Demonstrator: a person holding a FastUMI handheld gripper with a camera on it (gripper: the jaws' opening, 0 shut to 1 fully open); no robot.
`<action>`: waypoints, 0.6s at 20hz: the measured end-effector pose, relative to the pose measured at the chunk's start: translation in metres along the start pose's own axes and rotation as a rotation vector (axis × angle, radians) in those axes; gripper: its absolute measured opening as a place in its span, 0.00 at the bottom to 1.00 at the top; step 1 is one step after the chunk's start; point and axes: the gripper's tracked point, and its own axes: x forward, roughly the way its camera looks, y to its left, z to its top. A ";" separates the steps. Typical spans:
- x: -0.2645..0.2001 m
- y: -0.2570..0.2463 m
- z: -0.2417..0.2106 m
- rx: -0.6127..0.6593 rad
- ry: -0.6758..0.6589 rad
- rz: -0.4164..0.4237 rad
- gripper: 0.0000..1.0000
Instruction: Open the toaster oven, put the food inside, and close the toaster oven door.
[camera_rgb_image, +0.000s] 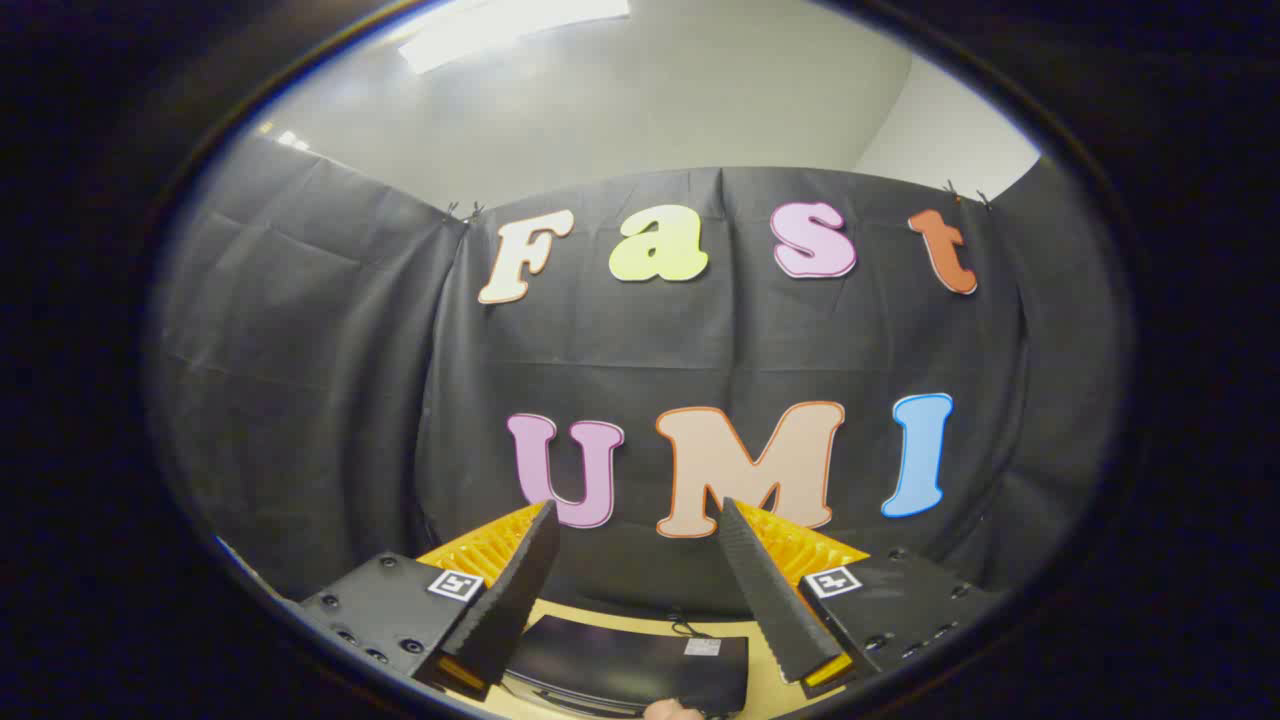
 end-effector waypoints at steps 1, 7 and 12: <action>0.006 0.005 -0.006 -0.001 0.006 0.006 1.00; 0.028 0.030 -0.036 0.002 0.049 0.023 1.00; 0.033 0.048 -0.051 -0.003 0.060 0.030 1.00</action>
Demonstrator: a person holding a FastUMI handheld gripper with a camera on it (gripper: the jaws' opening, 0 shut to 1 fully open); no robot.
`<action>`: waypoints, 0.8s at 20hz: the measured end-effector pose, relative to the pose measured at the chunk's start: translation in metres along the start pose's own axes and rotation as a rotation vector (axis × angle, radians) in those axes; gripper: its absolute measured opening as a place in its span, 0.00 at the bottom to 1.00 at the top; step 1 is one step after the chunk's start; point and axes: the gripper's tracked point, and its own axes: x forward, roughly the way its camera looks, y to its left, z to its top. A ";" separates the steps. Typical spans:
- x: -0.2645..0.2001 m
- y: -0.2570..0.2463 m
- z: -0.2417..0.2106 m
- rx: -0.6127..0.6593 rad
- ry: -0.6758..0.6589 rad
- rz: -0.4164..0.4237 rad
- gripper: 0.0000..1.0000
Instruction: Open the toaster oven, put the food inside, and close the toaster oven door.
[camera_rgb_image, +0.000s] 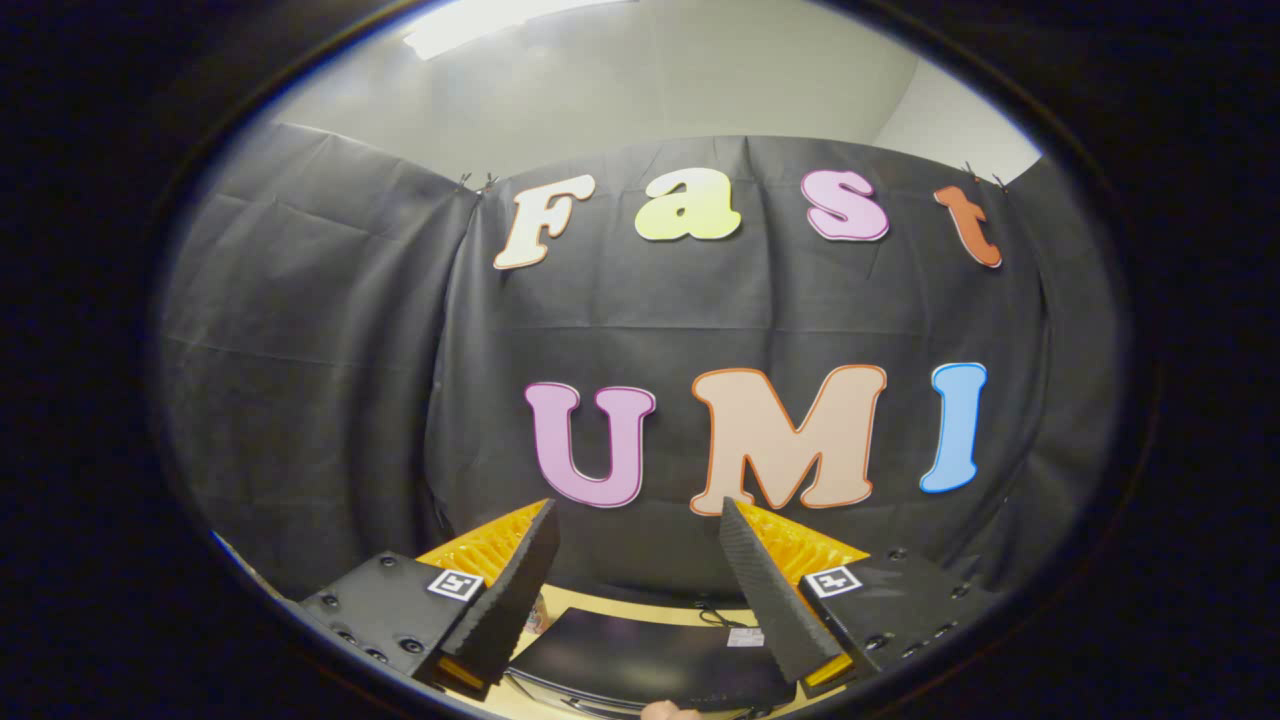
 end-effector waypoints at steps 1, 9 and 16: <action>0.001 0.002 -0.002 -0.002 -0.001 0.000 1.00; 0.011 0.014 -0.106 -0.014 0.115 0.044 1.00; -0.001 -0.009 -0.255 -0.043 0.380 -0.009 1.00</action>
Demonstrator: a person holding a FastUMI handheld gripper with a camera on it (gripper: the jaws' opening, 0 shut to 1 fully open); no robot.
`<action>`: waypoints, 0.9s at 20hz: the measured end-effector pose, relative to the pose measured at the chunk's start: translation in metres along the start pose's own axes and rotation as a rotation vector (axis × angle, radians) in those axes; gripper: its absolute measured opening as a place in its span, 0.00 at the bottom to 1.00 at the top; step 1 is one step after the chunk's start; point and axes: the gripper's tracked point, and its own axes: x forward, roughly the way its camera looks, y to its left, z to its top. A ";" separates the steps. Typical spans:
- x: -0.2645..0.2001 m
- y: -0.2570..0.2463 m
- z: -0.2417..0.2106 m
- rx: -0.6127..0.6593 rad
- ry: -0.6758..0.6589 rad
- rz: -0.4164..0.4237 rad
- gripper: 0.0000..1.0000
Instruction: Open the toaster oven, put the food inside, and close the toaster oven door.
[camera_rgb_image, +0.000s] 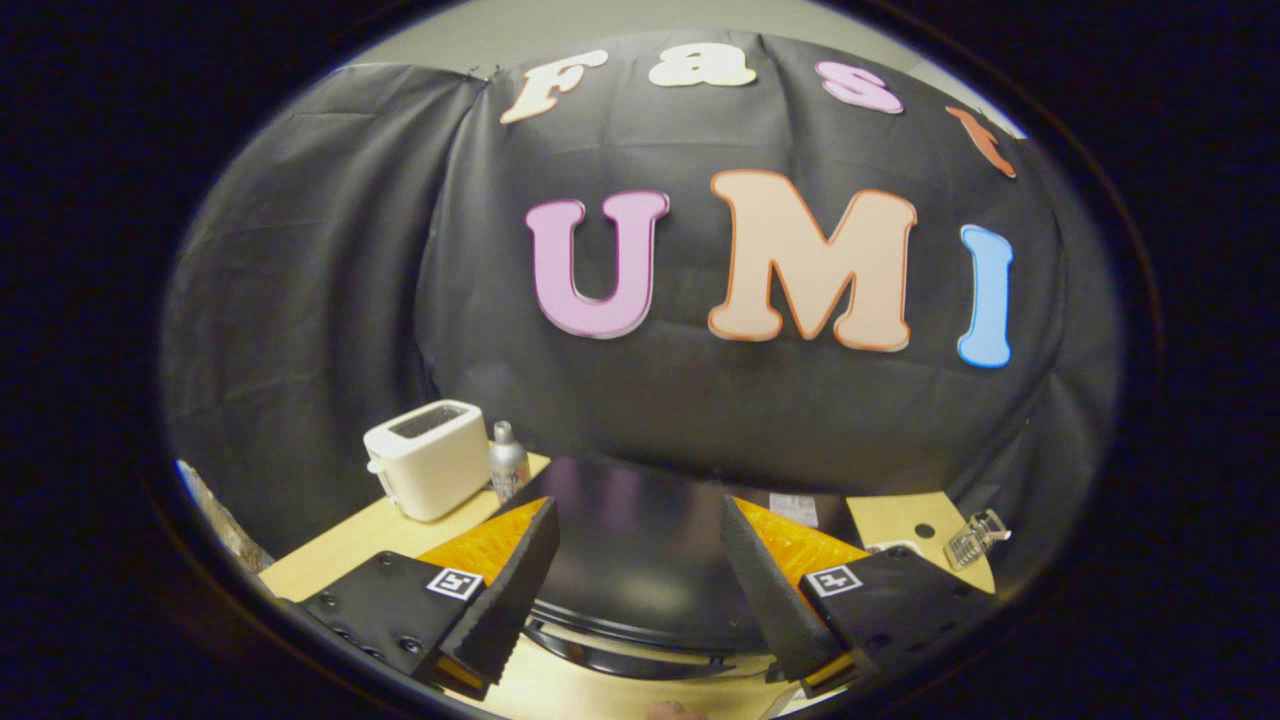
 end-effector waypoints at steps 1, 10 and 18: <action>0.002 -0.003 -0.013 0.004 0.031 -0.007 1.00; -0.009 -0.013 -0.068 0.093 0.113 -0.010 1.00; -0.050 -0.002 -0.092 0.131 0.158 0.035 0.99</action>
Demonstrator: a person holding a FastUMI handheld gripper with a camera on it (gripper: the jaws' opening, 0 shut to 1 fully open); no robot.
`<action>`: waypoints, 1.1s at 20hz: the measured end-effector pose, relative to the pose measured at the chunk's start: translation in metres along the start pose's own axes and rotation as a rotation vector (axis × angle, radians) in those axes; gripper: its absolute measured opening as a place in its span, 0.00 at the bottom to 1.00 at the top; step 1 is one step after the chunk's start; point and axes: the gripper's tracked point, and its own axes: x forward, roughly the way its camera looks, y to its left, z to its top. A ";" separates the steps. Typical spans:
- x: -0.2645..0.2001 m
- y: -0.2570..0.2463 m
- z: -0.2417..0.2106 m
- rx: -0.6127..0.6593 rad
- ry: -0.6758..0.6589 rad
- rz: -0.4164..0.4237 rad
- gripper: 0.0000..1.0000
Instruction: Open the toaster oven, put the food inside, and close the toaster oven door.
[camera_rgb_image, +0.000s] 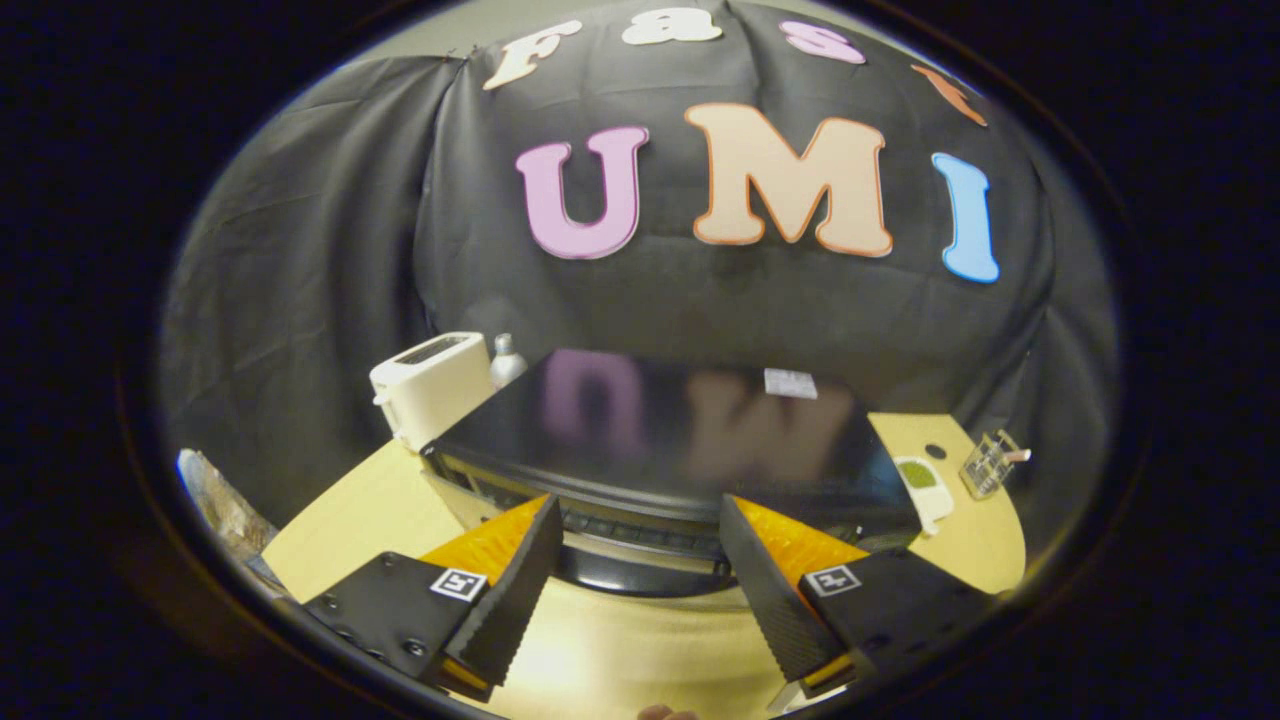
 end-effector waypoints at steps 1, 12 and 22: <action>-0.005 0.001 -0.006 0.030 0.014 0.008 0.98; -0.053 0.017 -0.090 -0.022 0.193 0.121 0.98; -0.054 0.021 -0.171 -0.068 0.364 0.155 1.00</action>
